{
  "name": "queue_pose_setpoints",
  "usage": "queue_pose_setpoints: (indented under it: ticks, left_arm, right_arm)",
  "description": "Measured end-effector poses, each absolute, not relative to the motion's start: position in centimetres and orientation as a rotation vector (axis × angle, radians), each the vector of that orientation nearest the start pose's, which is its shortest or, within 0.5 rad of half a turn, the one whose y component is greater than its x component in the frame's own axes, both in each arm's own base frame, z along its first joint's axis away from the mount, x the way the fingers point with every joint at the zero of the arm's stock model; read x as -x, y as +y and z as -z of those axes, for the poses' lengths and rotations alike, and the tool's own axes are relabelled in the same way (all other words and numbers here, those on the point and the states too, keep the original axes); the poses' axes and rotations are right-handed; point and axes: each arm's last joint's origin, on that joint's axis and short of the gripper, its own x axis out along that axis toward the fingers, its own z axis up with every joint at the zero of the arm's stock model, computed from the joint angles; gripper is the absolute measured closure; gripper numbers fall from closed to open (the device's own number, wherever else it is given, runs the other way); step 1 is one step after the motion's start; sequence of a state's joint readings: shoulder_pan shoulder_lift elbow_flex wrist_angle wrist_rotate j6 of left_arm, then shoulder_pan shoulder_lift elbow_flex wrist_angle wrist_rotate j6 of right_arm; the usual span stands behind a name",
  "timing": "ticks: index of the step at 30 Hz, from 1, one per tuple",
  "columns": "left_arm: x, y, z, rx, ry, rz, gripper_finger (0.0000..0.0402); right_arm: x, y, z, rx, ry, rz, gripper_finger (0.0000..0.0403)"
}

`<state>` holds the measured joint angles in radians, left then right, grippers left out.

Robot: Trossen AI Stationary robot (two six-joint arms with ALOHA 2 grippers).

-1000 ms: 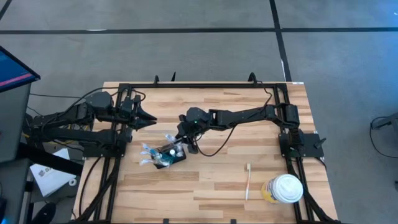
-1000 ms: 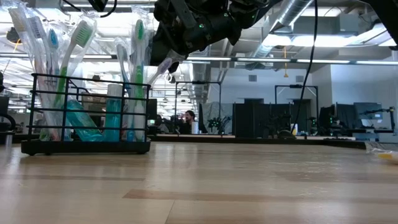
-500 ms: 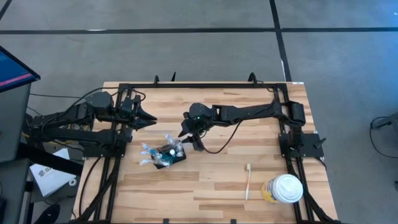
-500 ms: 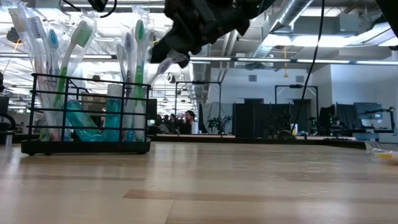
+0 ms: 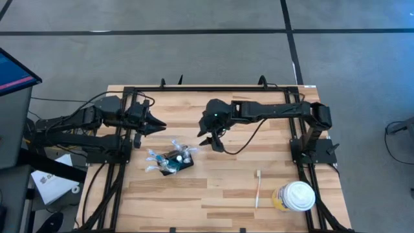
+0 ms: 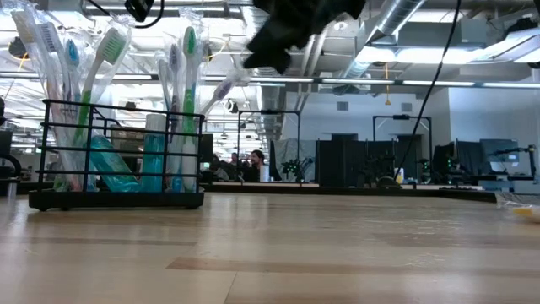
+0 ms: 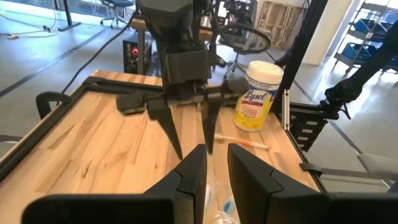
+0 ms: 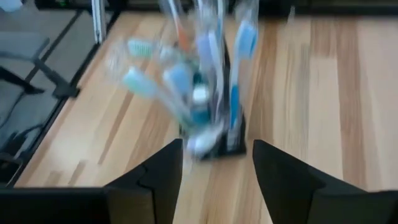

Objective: Pick & Place toothbrushing station
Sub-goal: Put the orange toothbrush into the top left section of the mesh organizer

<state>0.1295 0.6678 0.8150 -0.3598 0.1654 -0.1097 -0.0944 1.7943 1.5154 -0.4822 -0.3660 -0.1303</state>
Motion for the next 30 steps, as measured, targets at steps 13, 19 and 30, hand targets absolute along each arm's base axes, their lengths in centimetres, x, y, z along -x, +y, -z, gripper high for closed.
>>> queue_pose_setpoints:
  ticks: [13, 19, 30]
  left_arm:
    - [-14.5, 1.4, -34.0, 0.15, 0.23, 0.023, 0.0341]
    - [-14.5, 1.4, -33.9, 0.15, 0.232, 0.023, 0.0341]
    - [-14.5, 1.4, -34.1, 0.149, 0.22, 0.023, 0.0341]
  right_arm:
    - [-34.4, -1.5, -28.6, -0.249, 1.186, -0.21, 0.0243]
    - [-32.7, -0.2, -28.2, -0.335, 1.387, -0.15, 0.0254]
    - [-31.7, 2.5, -28.0, -0.469, 1.517, 0.017, 0.0273]
